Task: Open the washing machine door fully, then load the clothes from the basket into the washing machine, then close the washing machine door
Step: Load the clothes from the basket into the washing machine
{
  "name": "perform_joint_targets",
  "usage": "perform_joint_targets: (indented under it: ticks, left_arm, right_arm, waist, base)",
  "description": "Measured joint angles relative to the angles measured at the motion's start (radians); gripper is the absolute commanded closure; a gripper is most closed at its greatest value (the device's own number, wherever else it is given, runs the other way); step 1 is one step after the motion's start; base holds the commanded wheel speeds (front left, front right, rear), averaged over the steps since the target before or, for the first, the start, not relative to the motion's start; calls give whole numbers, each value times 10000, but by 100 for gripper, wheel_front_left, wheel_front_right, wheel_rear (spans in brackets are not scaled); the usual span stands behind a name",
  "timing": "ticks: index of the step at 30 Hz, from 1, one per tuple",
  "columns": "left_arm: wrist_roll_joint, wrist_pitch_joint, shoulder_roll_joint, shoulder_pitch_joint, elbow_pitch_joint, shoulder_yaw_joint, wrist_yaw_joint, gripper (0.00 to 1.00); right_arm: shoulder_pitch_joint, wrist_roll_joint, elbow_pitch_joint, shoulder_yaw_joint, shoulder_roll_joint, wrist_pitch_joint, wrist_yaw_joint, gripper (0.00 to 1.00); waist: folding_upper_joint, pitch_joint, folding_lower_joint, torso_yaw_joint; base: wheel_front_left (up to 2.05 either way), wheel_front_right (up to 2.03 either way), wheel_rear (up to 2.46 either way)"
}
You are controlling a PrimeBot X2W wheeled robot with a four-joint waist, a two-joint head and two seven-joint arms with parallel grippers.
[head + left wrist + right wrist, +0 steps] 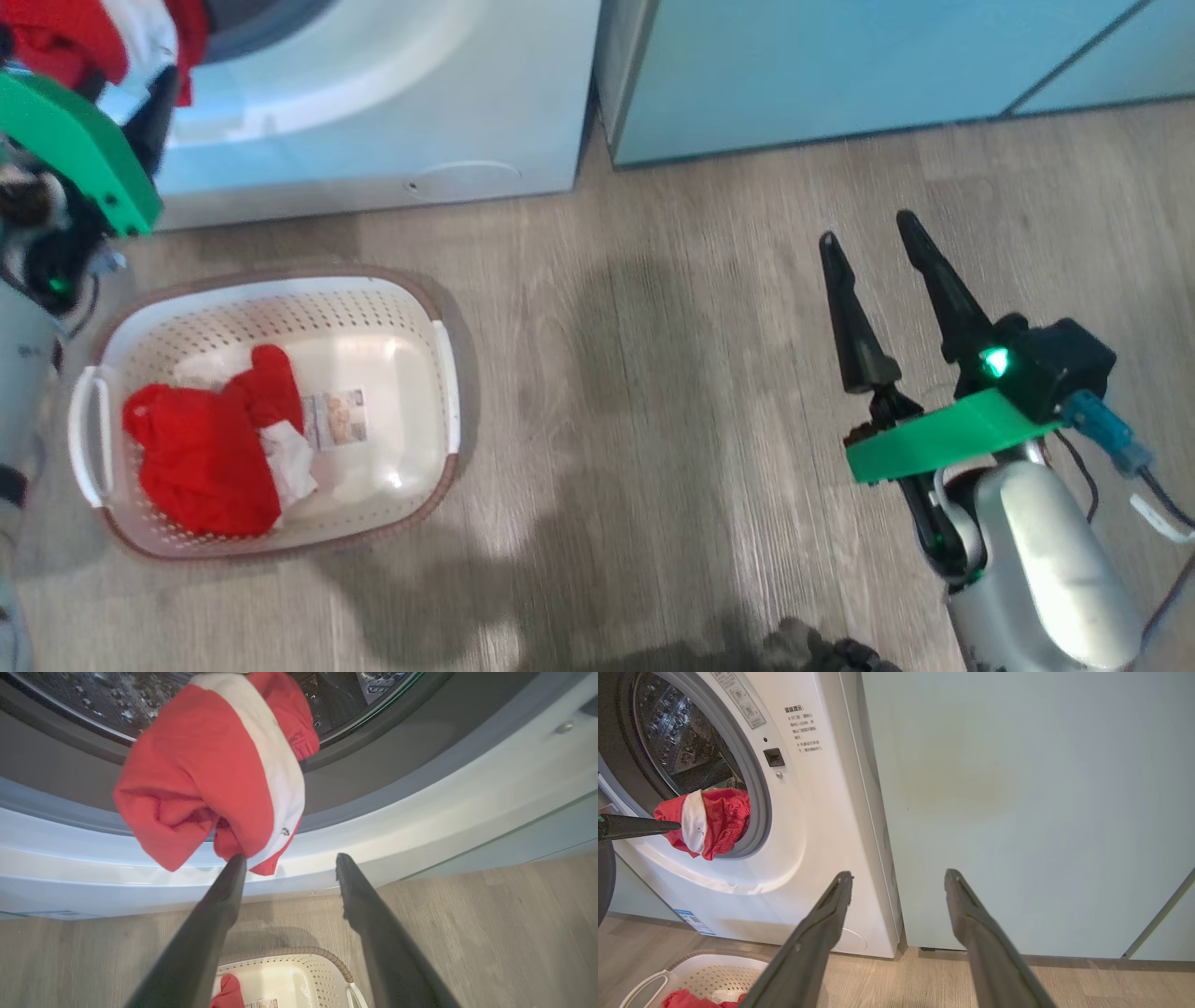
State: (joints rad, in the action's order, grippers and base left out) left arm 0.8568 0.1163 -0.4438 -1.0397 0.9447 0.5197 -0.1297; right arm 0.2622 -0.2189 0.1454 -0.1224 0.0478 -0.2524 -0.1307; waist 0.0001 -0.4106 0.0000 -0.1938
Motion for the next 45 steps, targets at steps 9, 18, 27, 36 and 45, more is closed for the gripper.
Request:
perform_joint_targets:
  ticks: [9, 18, 27, 36, 45]
  left_arm:
    - [71, -2008, 267, 1995, -1001, 988, -2, 0]
    - [-535, -3630, 585, 4183, -2203, 1262, 366, 0]
    - [-3093, -3655, 1283, 6868, -6564, -1553, 1860, 0]
    - [-5292, -3657, 2899, 8525, -8546, -3641, 1379, 0]
    - [-6240, -3684, 3613, 8572, -8456, -4696, 585, 0]
  right_arm:
    - [-719, 232, 107, 437, 2, 0, 0, 0]
    - [-1415, 617, 105, 807, 2, 0, -2, 0]
    - [-1489, 777, -15, 823, 0, 0, -2, 0]
    - [-1489, 779, -27, 786, 0, 0, -2, 0]
    - [-1482, 777, -69, 761, 0, 0, -2, 0]
  waist:
    - [0, 1124, 0, 455]
    - [0, 1924, 0, 1079]
    - [0, 1782, 0, 1342]
    - [0, 1597, 0, 1369]
    - [0, 1392, 0, 1336]
  base:
    - [0, 0, 0]
    - [0, 0, 0]
    - [0, 0, 0]
    - [0, 0, 0]
    - [0, 0, 0]
